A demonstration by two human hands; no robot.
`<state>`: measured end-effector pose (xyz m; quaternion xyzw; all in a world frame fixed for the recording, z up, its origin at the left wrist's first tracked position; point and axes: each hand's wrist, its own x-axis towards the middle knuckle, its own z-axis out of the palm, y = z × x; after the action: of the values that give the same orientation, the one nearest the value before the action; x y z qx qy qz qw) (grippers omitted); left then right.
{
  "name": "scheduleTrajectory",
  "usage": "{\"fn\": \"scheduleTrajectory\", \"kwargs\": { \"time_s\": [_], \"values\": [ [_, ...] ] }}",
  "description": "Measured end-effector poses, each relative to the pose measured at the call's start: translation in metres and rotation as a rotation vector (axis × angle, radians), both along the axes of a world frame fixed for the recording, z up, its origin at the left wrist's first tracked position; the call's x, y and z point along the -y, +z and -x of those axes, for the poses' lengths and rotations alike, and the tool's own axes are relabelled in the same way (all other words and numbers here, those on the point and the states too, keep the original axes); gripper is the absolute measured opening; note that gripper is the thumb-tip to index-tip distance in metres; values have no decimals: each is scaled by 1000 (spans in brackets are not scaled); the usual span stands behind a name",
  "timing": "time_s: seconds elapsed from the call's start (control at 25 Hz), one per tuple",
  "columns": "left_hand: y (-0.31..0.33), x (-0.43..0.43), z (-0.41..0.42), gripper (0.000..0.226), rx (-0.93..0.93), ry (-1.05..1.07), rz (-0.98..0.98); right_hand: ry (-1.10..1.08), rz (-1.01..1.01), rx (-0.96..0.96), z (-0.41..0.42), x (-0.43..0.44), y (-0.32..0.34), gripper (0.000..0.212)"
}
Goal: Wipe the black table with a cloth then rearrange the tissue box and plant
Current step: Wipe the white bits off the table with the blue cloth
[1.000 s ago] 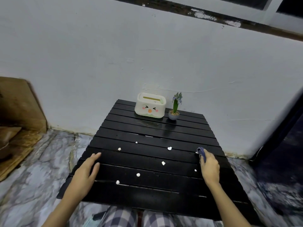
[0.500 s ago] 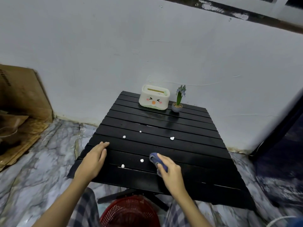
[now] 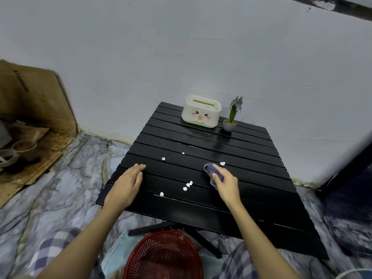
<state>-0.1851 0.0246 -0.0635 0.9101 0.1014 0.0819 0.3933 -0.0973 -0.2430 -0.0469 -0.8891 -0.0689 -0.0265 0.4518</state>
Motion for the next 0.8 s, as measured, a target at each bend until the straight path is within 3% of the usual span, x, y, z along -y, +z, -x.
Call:
{"fn": "scheduleTrajectory", "kwargs": {
  "time_s": [0.24,0.44,0.8],
  "values": [
    [-3,-2,-1,38,-12,0,-7,444,54,-41,18,-59,-6,33],
    [-3,-3,-1,38,-31,18,0,692,110,-159,26,-66,5,32],
    [-1,-3,-1,38,-40,17,-2,898,153,-255,47,-57,17,32]
  ]
}}
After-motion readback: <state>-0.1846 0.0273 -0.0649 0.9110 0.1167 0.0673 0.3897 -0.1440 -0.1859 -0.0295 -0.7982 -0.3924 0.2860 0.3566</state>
